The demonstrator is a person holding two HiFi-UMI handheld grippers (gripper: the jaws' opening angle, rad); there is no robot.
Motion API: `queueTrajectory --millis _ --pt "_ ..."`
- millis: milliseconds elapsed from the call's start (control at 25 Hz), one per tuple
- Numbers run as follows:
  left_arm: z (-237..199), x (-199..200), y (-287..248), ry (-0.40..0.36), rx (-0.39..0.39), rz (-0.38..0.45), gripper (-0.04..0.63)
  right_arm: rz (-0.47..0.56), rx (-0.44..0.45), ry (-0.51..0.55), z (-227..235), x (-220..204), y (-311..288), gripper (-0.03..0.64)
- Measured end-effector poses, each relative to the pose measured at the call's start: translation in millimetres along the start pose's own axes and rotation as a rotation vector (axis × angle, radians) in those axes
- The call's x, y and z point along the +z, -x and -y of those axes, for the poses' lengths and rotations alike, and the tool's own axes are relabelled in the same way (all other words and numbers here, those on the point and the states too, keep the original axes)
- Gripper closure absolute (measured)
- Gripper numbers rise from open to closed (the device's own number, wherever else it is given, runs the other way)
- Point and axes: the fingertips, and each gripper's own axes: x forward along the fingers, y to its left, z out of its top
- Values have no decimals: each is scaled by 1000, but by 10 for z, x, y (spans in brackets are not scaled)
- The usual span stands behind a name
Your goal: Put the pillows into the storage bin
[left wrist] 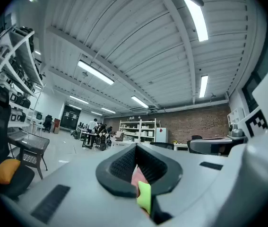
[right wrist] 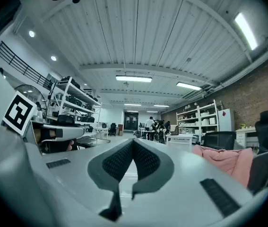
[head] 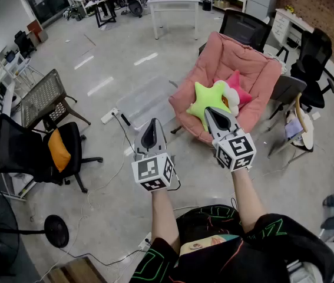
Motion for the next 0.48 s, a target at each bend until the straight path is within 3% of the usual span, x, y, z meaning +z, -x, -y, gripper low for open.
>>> queueTrajectory --millis 480 --pt "22 -156 -112 15 -35 -31 598 20 -104 -82 401 -32 28 620"
